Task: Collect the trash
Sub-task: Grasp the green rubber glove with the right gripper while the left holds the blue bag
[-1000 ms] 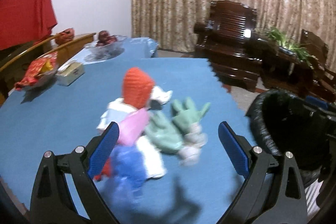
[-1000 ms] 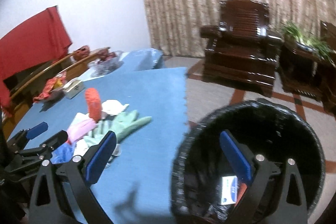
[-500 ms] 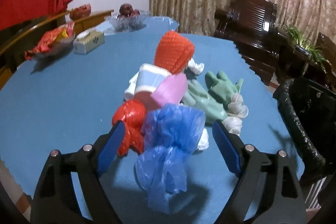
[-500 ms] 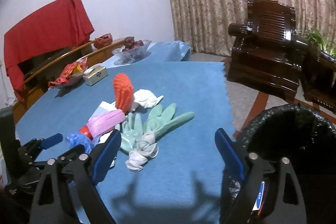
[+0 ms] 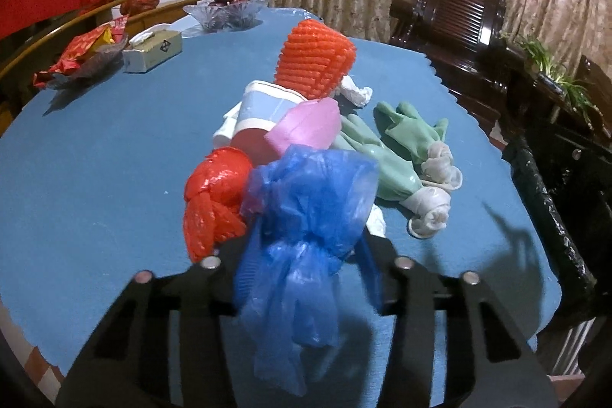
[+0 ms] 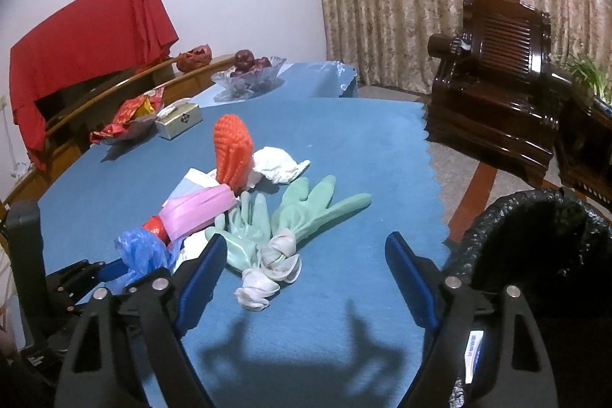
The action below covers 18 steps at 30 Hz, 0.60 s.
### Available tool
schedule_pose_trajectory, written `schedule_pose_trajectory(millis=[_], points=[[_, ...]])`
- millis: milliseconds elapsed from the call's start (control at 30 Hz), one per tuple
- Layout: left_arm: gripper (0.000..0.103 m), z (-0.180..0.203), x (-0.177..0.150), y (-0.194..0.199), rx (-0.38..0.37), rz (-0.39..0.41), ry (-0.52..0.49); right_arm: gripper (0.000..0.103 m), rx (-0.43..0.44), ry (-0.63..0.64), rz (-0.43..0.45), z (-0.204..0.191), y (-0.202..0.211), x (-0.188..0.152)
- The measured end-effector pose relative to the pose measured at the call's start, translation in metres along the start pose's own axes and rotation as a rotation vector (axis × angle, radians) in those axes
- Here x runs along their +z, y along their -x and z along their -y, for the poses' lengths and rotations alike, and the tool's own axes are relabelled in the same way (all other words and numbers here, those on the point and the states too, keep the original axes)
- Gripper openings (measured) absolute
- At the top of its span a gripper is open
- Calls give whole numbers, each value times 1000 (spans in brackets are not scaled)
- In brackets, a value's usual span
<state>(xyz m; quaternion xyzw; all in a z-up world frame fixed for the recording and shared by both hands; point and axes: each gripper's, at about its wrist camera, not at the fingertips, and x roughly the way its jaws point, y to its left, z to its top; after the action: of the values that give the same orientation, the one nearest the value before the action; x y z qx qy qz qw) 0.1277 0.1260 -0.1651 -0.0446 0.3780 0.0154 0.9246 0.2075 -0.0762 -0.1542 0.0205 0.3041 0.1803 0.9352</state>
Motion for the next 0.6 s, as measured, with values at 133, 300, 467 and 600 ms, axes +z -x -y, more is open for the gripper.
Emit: schedule_pose_trajectory(millis=[133,300,467,600], points=[[35,-2,2,5,0,18,5,83,1,7,-17,-3,-8,-2],[34,-4,8,21,0,75,20,83,-7,2,-29,-5,-18,-3],[34,-3,22,37,-25,144,37,76,-17,-11,-45,-4,-32,-4],[34,5,30,39,-49,163,21,71,-20,-14,-62,-4,-46,-5]])
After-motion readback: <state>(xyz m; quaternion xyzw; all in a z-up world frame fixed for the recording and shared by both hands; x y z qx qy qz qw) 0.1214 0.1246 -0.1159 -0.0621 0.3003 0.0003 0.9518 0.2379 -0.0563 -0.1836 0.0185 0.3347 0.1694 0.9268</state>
